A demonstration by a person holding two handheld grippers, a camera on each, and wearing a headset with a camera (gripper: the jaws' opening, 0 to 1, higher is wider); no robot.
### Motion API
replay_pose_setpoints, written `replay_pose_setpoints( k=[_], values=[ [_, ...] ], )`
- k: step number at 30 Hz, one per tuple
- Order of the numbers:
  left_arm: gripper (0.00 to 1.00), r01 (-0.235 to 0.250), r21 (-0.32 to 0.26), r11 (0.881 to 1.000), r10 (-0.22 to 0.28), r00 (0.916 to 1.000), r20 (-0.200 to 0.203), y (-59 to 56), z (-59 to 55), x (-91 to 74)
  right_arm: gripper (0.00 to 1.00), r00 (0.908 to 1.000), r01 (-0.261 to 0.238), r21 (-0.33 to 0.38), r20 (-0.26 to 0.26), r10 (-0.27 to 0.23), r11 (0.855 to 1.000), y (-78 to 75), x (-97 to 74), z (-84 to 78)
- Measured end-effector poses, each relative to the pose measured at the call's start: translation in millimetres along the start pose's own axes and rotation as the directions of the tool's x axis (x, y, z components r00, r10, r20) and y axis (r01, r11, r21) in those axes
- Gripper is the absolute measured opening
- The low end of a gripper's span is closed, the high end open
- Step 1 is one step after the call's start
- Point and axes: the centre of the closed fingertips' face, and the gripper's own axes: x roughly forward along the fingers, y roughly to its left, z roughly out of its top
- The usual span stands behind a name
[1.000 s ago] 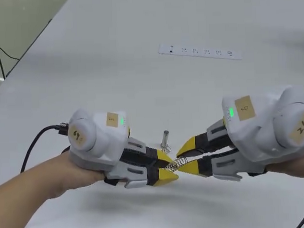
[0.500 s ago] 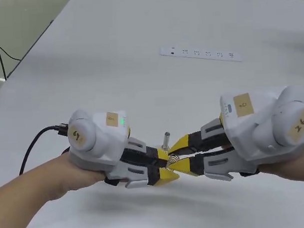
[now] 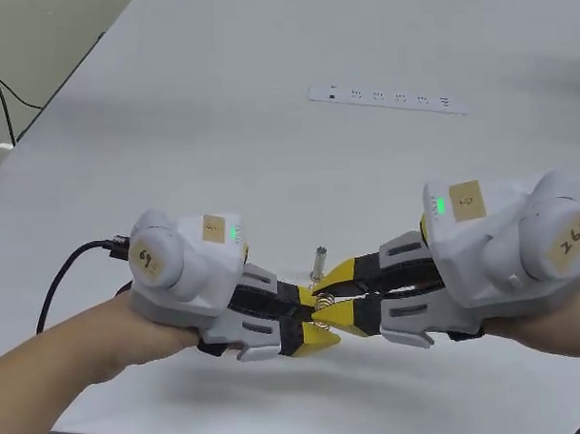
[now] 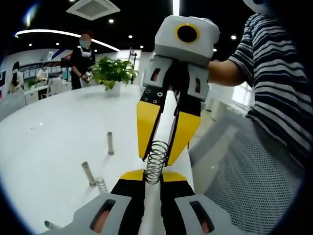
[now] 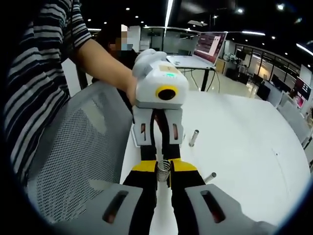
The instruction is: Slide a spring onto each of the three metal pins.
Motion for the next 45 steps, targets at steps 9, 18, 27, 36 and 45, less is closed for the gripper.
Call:
replay_pose_setpoints(
  k=[9, 18, 27, 36, 45],
  values=[
    [0.03, -0.007, -0.027, 1.0, 0.008, 0.9998, 0.016, 2.6, 3.9, 0.1, 0.06, 1.0, 0.006, -0.002, 0.006, -0.006, 1.0, -1.7, -1.9, 2.6],
    [0.04, -0.03, -0.047, 0.998, 0.031, 0.9991, 0.028, 7.8, 5.0, -3.2, 0.06, 0.9998, 0.019, -0.004, 0.01, -0.019, 1.0, -5.7, -2.6, 4.4],
    [0.09, -0.063, -0.06, 0.996, 0.066, 0.9972, 0.036, 15.0, 5.6, -8.7, 0.06, 0.9995, 0.029, -0.005, 0.017, -0.028, 1.0, -8.1, -2.4, 6.7],
    [0.15, -0.081, -0.089, 0.993, 0.083, 0.9964, 0.018, 16.7, -1.5, -15.5, 0.07, 0.9986, 0.053, -0.026, -0.01, -0.053, 0.998, -13.5, -4.2, 1.3],
    [0.21, -0.106, -0.116, 0.988, 0.106, 0.9943, -0.009, 17.1, -14.5, -31.3, 0.07, 0.9969, 0.077, -0.011, -0.015, -0.077, 0.997, -18.8, -8.8, -6.1]
  ],
)
